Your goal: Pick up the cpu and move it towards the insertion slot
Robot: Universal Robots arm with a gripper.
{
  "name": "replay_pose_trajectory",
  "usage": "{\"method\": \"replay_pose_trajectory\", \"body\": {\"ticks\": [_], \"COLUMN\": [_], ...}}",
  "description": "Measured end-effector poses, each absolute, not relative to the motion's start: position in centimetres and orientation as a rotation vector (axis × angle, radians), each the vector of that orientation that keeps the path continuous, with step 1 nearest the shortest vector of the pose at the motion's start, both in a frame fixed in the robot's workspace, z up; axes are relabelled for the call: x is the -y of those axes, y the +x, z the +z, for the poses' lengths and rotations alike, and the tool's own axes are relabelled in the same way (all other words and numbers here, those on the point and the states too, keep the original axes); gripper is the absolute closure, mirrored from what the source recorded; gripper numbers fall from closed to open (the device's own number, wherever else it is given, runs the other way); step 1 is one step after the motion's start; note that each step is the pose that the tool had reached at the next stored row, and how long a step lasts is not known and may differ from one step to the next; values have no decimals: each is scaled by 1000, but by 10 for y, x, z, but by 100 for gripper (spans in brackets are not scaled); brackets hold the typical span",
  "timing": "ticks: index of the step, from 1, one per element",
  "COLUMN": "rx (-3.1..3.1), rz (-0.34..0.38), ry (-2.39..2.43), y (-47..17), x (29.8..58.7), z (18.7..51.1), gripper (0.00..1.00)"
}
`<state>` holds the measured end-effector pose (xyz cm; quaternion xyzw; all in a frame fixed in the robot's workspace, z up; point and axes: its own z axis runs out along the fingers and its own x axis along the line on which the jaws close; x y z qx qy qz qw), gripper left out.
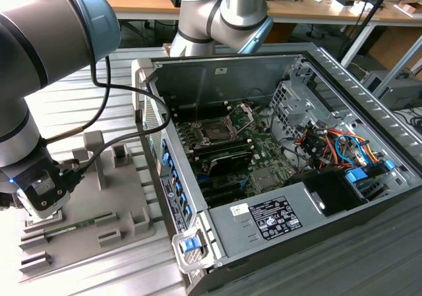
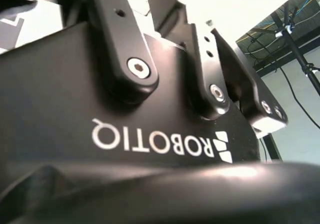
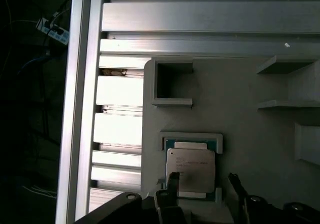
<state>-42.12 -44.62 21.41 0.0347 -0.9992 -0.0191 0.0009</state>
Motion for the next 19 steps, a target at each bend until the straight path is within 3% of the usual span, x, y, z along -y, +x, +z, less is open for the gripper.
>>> {"method": "replay_pose_trajectory", "body": {"ticks": [3,19], "rx": [3137,3137], "rz": [-60,-60], "ry": [109,109], "y": [-421,-424], "x": [446,446], "z": [214,207], "gripper": [34,34]}}
